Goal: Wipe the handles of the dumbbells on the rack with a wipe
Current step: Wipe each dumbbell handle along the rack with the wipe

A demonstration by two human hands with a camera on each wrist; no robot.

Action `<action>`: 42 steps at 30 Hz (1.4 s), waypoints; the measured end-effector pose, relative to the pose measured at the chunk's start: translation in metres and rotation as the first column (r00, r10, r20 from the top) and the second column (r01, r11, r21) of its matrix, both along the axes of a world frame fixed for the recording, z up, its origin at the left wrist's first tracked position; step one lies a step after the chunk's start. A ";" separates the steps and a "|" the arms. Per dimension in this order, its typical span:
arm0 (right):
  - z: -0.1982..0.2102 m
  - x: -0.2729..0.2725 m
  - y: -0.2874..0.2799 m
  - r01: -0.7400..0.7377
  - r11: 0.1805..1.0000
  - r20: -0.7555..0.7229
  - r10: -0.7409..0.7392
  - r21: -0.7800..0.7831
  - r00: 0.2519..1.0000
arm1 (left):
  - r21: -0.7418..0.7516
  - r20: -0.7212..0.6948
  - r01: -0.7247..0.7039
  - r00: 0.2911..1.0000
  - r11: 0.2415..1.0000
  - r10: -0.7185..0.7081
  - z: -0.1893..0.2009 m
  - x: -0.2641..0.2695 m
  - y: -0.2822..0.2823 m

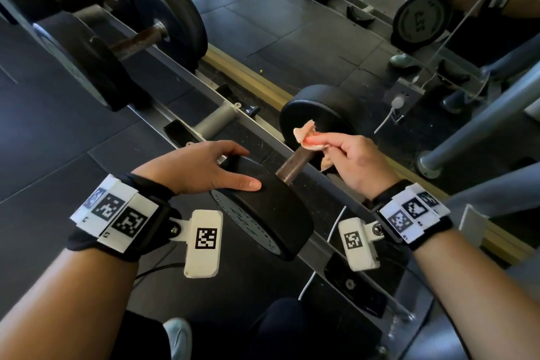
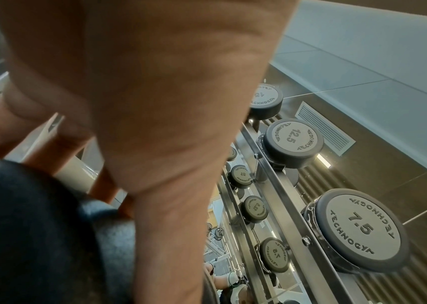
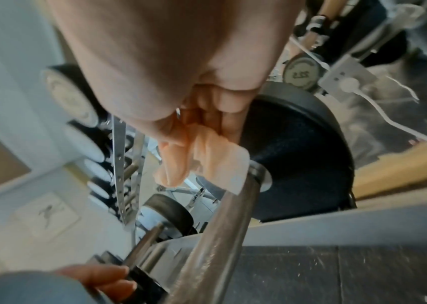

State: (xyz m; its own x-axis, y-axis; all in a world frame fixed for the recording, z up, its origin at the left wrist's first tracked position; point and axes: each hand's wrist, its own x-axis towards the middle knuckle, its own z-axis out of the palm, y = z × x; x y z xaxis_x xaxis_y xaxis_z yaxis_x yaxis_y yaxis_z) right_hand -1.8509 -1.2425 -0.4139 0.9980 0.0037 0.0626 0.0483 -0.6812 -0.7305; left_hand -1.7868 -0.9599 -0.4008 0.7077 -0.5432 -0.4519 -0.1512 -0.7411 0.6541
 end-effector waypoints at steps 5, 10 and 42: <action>-0.011 0.023 0.009 -0.242 0.932 -0.084 0.227 -0.269 0.970 | -0.026 0.002 -0.010 1.000 1.000 0.010 -0.001 -0.001 -0.002; -0.021 0.030 0.001 -0.325 0.875 -0.142 0.293 -0.359 0.945 | -0.043 0.006 -0.009 1.000 0.999 0.009 -0.002 -0.002 0.000; -0.026 0.047 0.014 -0.448 0.499 -0.340 0.297 -0.742 0.892 | -0.047 -0.012 -0.007 1.000 0.999 0.006 0.000 -0.002 -0.001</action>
